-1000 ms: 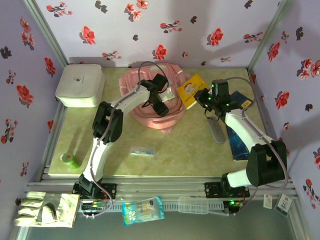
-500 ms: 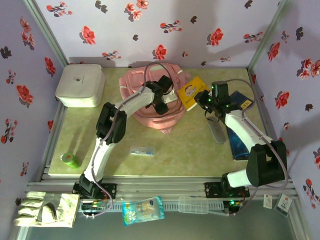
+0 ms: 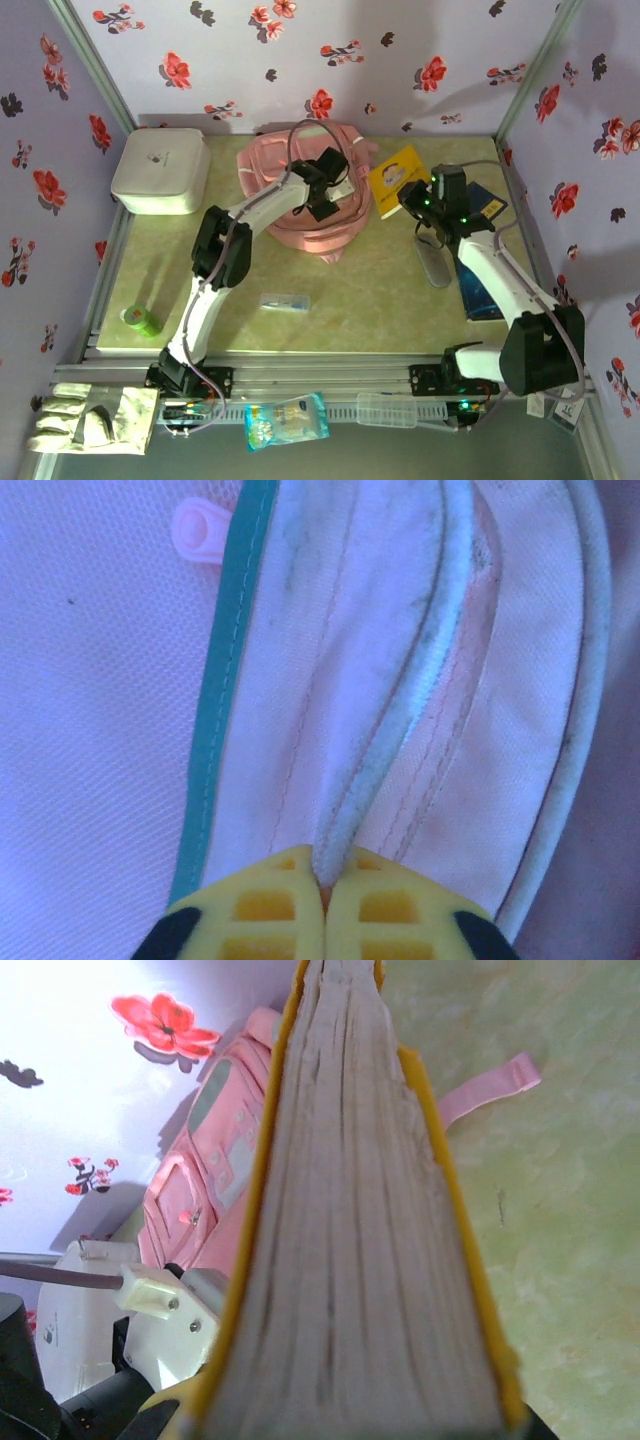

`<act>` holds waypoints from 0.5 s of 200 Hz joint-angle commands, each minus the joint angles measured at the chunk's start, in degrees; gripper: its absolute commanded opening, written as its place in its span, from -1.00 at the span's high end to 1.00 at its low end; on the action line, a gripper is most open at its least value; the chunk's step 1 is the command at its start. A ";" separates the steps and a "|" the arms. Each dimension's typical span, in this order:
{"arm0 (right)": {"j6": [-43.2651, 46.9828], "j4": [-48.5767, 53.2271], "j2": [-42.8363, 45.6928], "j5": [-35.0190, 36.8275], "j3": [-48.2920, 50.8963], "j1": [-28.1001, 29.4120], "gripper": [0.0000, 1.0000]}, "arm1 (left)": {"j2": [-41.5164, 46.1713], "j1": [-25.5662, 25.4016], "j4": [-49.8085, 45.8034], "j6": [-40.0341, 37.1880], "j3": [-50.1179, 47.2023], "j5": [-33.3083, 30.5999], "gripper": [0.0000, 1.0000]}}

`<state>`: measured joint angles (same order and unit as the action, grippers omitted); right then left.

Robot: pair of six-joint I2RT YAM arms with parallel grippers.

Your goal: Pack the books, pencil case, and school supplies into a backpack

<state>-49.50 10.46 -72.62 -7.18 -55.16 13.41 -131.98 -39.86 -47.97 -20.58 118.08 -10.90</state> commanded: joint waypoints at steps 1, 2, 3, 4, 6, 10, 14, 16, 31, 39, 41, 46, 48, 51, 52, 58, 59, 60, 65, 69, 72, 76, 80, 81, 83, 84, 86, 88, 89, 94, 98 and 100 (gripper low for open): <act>0.79 -1.75 3.94 4.97 0.74 -0.45 1.00 | 6.20 0.30 2.84 3.84 1.63 -1.93 1.00; 0.80 -1.66 4.00 5.06 0.75 -0.43 1.00 | 6.34 0.26 2.90 3.95 1.58 -1.93 1.00; 0.80 -1.62 4.03 5.16 0.79 -0.41 1.00 | 6.50 0.24 2.98 4.00 1.56 -1.93 1.00; 0.85 -1.56 4.09 5.24 0.82 -0.41 1.00 | 6.62 0.27 3.06 4.03 1.55 -1.94 1.00; 0.88 -1.40 4.34 5.42 0.90 -0.40 1.00 | 6.84 0.30 3.12 4.25 1.61 -1.94 1.00; 0.89 -1.17 4.64 5.77 0.97 -0.40 1.00 | 7.31 0.30 3.37 4.67 1.56 -1.89 1.00; 0.91 -0.86 4.94 6.06 1.06 -0.46 1.00 | 7.87 0.30 3.68 4.96 1.49 -1.89 1.00; 0.96 -0.76 5.01 6.17 1.18 -0.46 1.00 | 8.01 0.30 3.85 5.07 1.46 -1.92 1.00; 1.14 0.39 5.83 6.89 1.42 -0.49 1.00 | 10.09 0.30 5.05 6.31 1.41 -1.91 1.00; 1.16 0.91 6.15 7.14 1.63 -0.50 1.00 | 11.17 0.31 5.91 6.85 1.36 -1.91 1.00; 1.20 0.95 6.28 7.17 1.70 -0.49 1.00 | 11.45 0.31 6.16 7.00 1.30 -1.93 1.00; 1.24 1.33 6.55 7.18 1.81 -0.51 1.00 | 12.16 0.29 6.80 7.43 1.21 -1.94 1.00; 1.31 1.48 6.62 7.18 1.94 -0.52 1.00 | 12.44 0.28 7.04 7.58 1.19 -1.94 1.00; 1.33 1.71 6.81 7.26 1.95 -0.49 1.00 | 12.87 0.30 7.42 7.80 1.13 -2.01 1.00; 1.37 1.78 6.84 7.26 1.97 -0.49 1.00 | 12.92 0.30 7.57 7.91 1.11 -2.02 1.00; 1.33 2.21 7.15 7.29 2.13 -0.51 1.00 | 13.87 0.29 8.31 8.36 1.02 -2.02 1.00; 1.29 2.25 7.23 7.28 2.19 -0.50 1.00 | 14.00 0.30 8.45 8.45 1.02 -2.02 1.00; 1.31 2.31 7.23 7.27 2.22 -0.49 1.00 | 14.10 0.26 8.56 8.54 1.06 -2.07 1.00; 1.40 2.65 7.46 7.18 2.29 -0.49 1.00 | 14.78 0.29 8.98 9.05 1.03 -2.28 1.00; 1.48 2.93 7.70 7.14 2.35 -0.53 1.00 | 15.24 0.29 9.77 9.49 0.92 -2.61 1.00; 1.44 3.15 7.93 7.03 2.38 -0.54 1.00 | 15.60 0.28 10.34 9.83 0.92 -2.91 1.00; 1.49 3.32 8.21 6.85 2.50 -0.51 1.00 | 16.04 0.30 10.92 10.02 0.97 -3.41 1.00; 1.63 3.34 8.39 6.53 2.66 -0.51 1.00 | 16.41 0.31 11.41 10.32 1.01 -3.65 1.00; 1.61 3.34 8.42 6.41 2.72 -0.50 1.00 | 16.49 0.31 11.54 10.31 1.01 -3.67 1.00; 1.73 3.27 8.60 6.22 2.80 -0.49 1.00 | 16.65 0.26 11.77 10.39 1.08 -3.76 1.00; 1.75 3.22 8.66 6.13 2.83 -0.49 1.00 | 16.70 0.28 11.89 10.47 1.09 -3.72 1.00; 1.85 3.11 8.84 5.84 2.92 -0.49 1.00 | 16.92 0.30 12.07 10.60 1.16 -3.81 1.00; 1.97 2.93 9.04 5.61 3.01 -0.49 1.00 | 17.06 0.30 12.34 10.75 1.18 -3.86 1.00; 2.00 2.87 9.14 5.43 3.07 -0.49 1.00 | 17.13 0.30 12.44 10.78 1.18 -3.86 1.00; 2.27 2.36 9.41 4.60 3.25 -0.49 1.00 | 17.51 0.31 13.03 10.95 1.19 -3.76 1.00; 2.42 1.96 9.77 3.94 3.50 -0.51 1.00 | 17.72 0.26 13.42 11.00 1.19 -3.60 1.00; 2.53 1.72 9.89 3.69 3.55 -0.49 1.00 | 17.83 0.27 13.60 10.93 1.12 -3.47 1.00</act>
<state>-49.19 16.14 -66.06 -1.91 -51.86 13.21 -120.22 -39.75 -42.65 -12.75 118.02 -13.04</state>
